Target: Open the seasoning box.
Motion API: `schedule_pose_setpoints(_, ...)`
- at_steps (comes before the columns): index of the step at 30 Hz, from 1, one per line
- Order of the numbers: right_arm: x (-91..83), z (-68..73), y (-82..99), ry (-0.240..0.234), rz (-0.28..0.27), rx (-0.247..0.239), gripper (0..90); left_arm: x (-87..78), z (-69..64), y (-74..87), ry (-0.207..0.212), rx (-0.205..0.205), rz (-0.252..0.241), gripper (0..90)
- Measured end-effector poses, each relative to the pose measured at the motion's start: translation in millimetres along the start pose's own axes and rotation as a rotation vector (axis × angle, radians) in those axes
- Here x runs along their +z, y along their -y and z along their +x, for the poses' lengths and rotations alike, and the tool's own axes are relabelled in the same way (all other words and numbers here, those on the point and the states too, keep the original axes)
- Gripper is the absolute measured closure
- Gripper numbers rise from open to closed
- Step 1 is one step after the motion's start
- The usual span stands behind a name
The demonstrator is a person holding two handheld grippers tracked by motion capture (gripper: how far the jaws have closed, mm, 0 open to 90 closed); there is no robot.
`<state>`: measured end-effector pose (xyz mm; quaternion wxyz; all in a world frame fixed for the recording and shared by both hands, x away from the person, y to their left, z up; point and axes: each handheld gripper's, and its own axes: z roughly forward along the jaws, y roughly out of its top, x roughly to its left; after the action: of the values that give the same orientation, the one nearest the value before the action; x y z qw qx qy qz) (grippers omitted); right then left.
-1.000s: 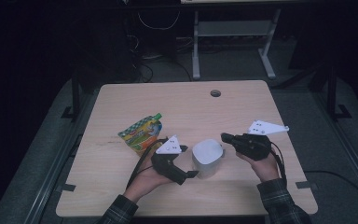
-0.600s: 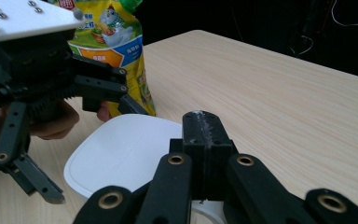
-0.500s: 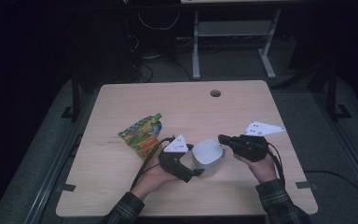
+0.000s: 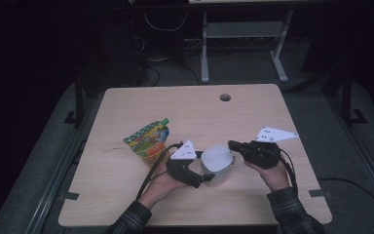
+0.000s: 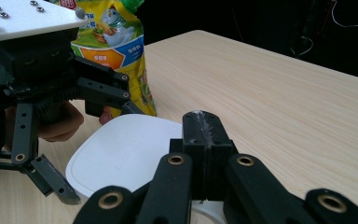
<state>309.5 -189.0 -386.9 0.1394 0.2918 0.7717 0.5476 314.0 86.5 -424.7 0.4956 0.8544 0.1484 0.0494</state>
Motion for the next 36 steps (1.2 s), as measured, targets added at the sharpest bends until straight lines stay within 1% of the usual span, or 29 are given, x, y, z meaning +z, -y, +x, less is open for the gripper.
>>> schedule_pose_setpoints(5, 0.4, 0.7, 0.1, 0.003, 0.006, 0.004, 89.7, -2.5, -0.1, -0.9, 0.0, -0.002, -0.01, 18.2)
schedule_pose_setpoints(6, 0.6, 0.7, 0.2, 0.002, 0.006, 0.003, 89.6, -3.4, -0.1, -1.4, 0.003, -0.009, -0.015, 18.2)
schedule_pose_setpoints(9, 0.5, 1.5, 0.3, 0.002, 0.013, 0.009, 89.6, -4.7, -0.9, -1.9, -0.001, -0.007, -0.018, 18.7)
schedule_pose_setpoints(10, 0.5, 1.6, 0.2, 0.002, 0.013, 0.009, 89.6, -5.2, -0.6, -2.0, -0.003, 0.0, -0.014, 18.8)
schedule_pose_setpoints(12, 0.5, 1.7, 0.2, 0.001, 0.012, 0.008, 89.7, -6.0, -0.5, -2.4, -0.001, -0.004, -0.015, 19.0)
schedule_pose_setpoints(14, 0.4, 1.9, 0.1, 0.002, 0.011, 0.008, 89.7, -7.4, -0.2, -3.0, 0.007, -0.028, -0.04, 19.6)
schedule_pose_setpoints(18, 0.3, 1.8, 0.1, 0.003, 0.011, 0.006, 89.7, -13.0, 1.2, -4.8, 0.011, -0.03, -0.067, 23.4)
schedule_pose_setpoints(25, -0.5, 2.2, -0.3, 0.006, 0.008, 0.006, 89.7, -15.7, 0.9, -5.9, 0.008, -0.038, -0.074, 25.6)
schedule_pose_setpoints(31, -0.5, 2.0, -0.3, 0.005, 0.008, 0.005, 89.6, -21.1, 1.6, -9.2, -0.006, -0.026, -0.091, 33.0)
schedule_pose_setpoints(36, -1.4, 2.1, -0.7, 0.009, 0.004, 0.004, 89.6, -22.2, 1.6, -10.0, -0.017, -0.033, -0.091, 37.1)
